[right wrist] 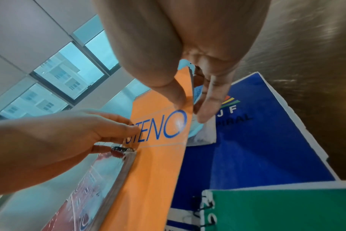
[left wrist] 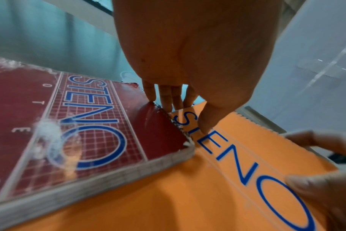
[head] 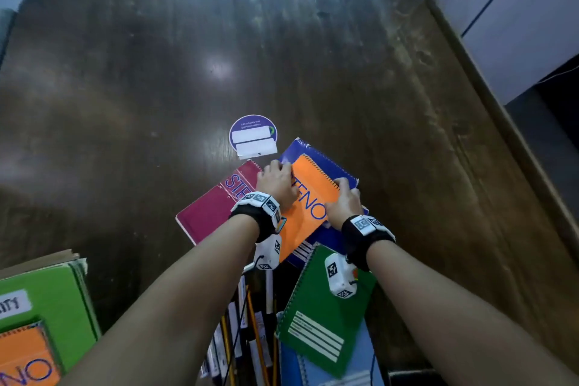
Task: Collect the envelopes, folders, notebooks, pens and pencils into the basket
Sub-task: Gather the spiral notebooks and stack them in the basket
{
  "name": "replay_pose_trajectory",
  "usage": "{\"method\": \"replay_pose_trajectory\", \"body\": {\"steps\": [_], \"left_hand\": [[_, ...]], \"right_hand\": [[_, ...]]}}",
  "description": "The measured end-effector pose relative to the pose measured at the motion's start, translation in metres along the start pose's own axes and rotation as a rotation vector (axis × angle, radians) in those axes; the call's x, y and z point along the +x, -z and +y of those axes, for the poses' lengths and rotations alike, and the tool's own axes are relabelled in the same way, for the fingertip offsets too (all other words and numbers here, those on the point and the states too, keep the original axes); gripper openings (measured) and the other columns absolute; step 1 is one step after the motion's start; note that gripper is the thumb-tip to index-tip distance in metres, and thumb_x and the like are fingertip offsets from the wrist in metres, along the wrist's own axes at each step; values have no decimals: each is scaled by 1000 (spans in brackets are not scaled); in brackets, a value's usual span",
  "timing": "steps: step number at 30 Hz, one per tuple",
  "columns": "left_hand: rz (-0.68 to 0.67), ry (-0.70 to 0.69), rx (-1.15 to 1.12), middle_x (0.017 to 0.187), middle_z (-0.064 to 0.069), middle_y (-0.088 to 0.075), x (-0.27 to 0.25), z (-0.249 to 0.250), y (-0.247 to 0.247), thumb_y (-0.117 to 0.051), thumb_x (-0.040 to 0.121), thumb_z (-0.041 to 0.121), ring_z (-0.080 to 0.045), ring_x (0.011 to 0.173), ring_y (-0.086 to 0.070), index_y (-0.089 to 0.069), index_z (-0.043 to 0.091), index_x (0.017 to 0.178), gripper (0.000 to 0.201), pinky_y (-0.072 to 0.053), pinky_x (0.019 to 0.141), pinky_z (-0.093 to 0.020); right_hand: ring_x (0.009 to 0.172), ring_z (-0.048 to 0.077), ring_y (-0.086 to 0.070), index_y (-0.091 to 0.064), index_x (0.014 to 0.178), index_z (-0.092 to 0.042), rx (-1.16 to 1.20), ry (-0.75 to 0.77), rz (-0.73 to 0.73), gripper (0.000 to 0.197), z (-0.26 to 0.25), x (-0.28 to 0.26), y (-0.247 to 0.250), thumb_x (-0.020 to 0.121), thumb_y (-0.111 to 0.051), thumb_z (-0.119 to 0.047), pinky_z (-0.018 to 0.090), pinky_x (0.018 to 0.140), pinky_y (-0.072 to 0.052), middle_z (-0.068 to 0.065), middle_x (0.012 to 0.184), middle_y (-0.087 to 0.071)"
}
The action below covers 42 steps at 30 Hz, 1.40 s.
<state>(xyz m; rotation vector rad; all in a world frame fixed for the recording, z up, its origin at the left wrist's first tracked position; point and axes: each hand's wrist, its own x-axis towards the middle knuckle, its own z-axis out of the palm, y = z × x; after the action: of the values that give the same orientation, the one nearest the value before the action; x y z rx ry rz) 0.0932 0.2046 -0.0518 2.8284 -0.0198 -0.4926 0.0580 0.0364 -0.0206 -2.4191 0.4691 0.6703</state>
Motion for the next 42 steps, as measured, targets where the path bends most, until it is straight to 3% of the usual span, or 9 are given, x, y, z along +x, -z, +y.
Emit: {"method": "replay_pose_trajectory", "body": {"steps": [7,12,16,21,25,29,33,36,42], "left_hand": [[-16,143,-276,111,-7,-62,4,-7,20,-51,95,26,-30,106,-58,-49,15,114,21,-35,101,-44],[31,147,-536,98,-4,-67,-16,-18,38,-51,96,28,-32,95,-63,-48,21,104,11,-49,93,-48],[105,128,-758,105,-6,-68,-35,-16,62,-50,100,27,-27,96,-65,-50,17,110,14,-52,87,-44],[106,51,-1008,102,-10,-71,-64,-14,86,-53,96,32,-28,84,-70,-48,35,115,20,-58,79,-53],[64,3,-1045,101,1,-69,-90,-14,101,-55,99,10,-10,87,-69,-31,39,146,61,-54,70,-25],[77,-23,-986,106,6,-67,-119,-19,118,-56,98,12,-15,99,-67,-31,33,150,61,-54,86,-34],[136,51,-883,106,-2,-67,-151,-36,136,-55,98,17,-27,101,-65,-56,18,121,24,-53,90,-43],[137,63,-870,101,-2,-69,-178,-68,137,-55,95,20,-26,92,-66,-54,30,102,12,-55,88,-50],[192,133,-889,104,-8,-71,-252,-147,140,-54,95,21,-27,86,-67,-52,30,100,10,-57,80,-44]], "right_hand": [[109,21,-57,-31,148,-34,391,79,60,61,11,-10,8,97,-54,-11,21,73,-45,7,136,-52],[82,16,-61,-35,148,-18,548,-87,-12,57,6,-15,8,97,-59,-30,24,59,-42,6,101,-67],[81,24,-60,-59,96,-13,530,72,-18,21,-5,-28,5,103,-48,-30,34,68,-46,7,89,-66],[80,24,-57,-49,105,-10,538,234,189,24,-27,-59,22,106,-35,-29,38,74,-45,7,90,-60],[91,27,-58,-47,102,-15,490,356,331,22,-42,-78,33,106,-33,-32,43,82,-46,10,100,-58],[90,24,-55,-46,101,-13,516,394,416,21,-59,-104,42,106,-34,-29,39,80,-44,10,102,-57],[84,25,-56,-48,102,-15,559,381,325,20,-76,-135,37,105,-33,-29,39,76,-44,10,94,-60],[89,26,-60,-51,108,-17,571,356,177,22,-89,-158,21,101,-35,-30,44,83,-49,7,100,-64],[97,24,-65,-54,107,-25,464,378,-50,13,-125,-206,-37,98,-45,-27,51,88,-54,1,107,-66]]}}
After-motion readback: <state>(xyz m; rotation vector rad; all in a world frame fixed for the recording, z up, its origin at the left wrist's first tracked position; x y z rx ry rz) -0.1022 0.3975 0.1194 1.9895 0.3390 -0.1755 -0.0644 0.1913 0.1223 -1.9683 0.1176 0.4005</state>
